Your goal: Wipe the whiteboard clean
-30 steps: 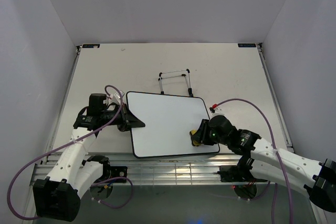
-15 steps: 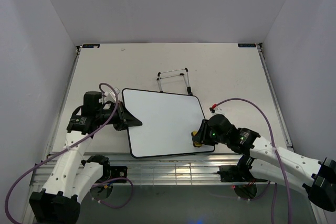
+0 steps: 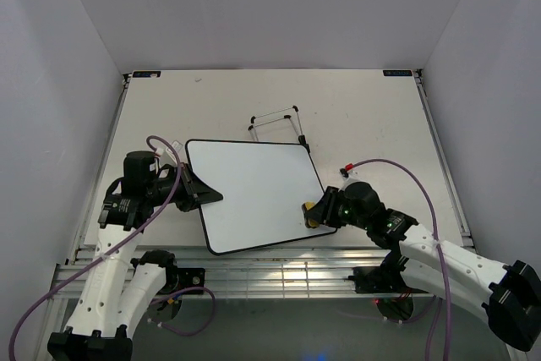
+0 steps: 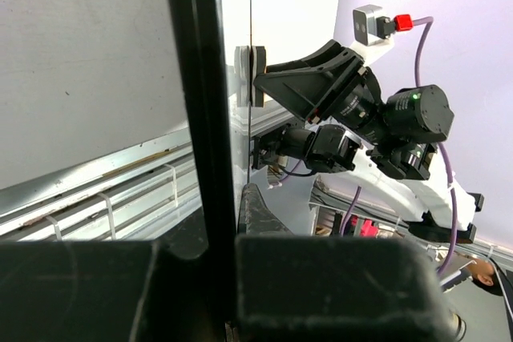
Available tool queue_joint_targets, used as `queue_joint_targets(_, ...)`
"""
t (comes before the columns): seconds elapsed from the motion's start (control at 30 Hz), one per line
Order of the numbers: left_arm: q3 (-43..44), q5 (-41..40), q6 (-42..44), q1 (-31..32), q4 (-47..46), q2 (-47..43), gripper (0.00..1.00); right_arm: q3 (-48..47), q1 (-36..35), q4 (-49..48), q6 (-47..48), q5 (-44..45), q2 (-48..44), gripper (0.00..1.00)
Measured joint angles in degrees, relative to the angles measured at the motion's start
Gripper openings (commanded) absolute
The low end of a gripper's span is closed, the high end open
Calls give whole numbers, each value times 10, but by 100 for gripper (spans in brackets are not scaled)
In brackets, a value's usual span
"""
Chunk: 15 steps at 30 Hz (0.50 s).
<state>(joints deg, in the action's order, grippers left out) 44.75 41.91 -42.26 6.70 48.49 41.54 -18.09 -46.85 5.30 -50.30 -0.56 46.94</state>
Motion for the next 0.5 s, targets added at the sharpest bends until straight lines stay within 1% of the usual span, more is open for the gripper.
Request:
queue_joint_targets(0.07, 0, -2, 0, 0, 0, -3, 0, 13, 24, -11, 2, -14, -9, 8)
queue_joint_targets(0.17, 0, -2, 1, 0, -1, -7, 0, 26, 50, 2, 6, -18, -25, 8)
queue_joint_targets(0.33, 0, 6, 9, 0, -9, -9, 0, 14, 54, 47, 18, -11, -27, 8)
queue_joint_targets(0.5, -3, 20, 19, -1, -21, -11, 0, 14, 56, 27, 53, -36, -20, 8)
